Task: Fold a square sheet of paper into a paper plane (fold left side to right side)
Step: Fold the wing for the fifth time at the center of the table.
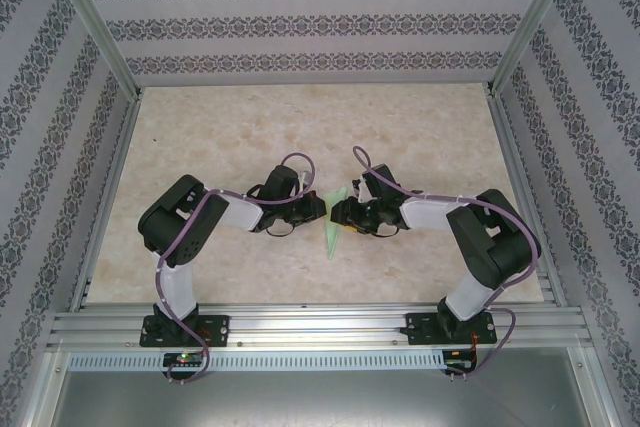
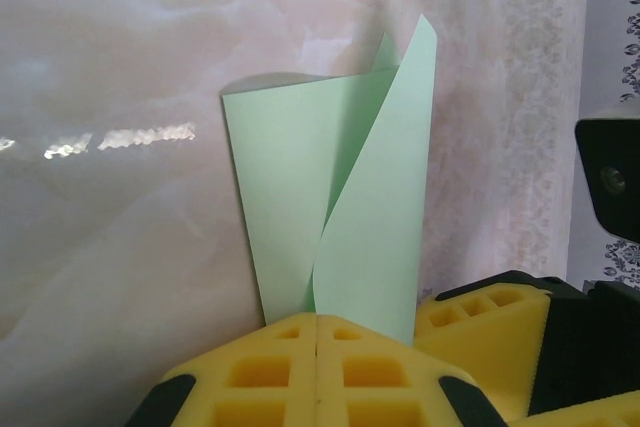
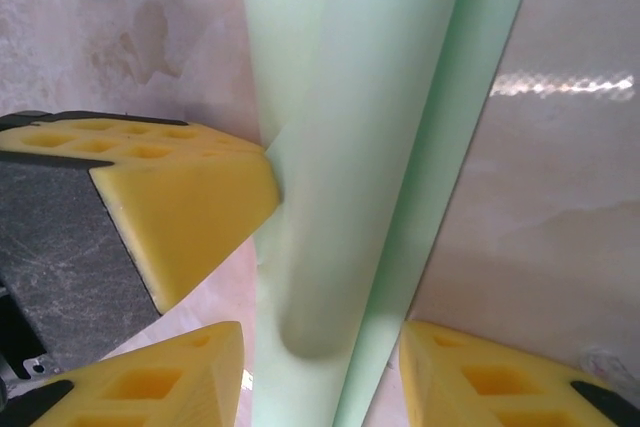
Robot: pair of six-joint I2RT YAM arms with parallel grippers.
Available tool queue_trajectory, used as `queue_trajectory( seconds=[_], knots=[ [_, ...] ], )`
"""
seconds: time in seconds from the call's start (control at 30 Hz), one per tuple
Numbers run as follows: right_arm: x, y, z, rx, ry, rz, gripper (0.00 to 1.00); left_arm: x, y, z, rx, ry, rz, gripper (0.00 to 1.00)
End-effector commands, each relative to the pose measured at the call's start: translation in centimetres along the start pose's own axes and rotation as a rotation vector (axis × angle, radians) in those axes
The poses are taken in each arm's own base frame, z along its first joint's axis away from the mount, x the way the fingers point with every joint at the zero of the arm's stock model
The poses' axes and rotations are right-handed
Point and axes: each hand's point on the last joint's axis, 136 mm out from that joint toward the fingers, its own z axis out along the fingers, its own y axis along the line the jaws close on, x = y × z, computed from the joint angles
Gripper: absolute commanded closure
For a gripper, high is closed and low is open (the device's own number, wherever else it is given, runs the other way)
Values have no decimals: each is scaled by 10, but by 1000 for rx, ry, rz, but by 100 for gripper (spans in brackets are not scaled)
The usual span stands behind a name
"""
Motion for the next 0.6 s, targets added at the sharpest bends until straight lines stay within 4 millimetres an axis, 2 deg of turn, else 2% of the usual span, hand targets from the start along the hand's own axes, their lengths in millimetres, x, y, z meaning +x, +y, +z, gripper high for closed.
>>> queue_trajectory(
  seconds=[0.0, 0.13, 0.2, 0.27, 0.4, 0.57],
  knots=[
    [-3, -1, -12, 15, -33, -25, 56, -3, 10, 4, -26, -5, 8, 96],
    [-7, 3, -21, -16, -59, -16, 60, -1, 13, 5, -29, -1, 4, 96],
    [-9, 8, -22, -50, -71, -8, 67, 1, 14, 6, -30, 4, 2, 96],
    [-14, 14, -19, -86, -75, 13, 76, 0, 15, 5, -32, 2, 1, 96],
    [-21, 17, -9, -104, -77, 52, 85, 2, 17, 5, -39, 3, 1, 97],
    [-24, 10, 0, -82, -70, 71, 88, 1, 20, 5, -53, -3, -5, 98]
  ],
)
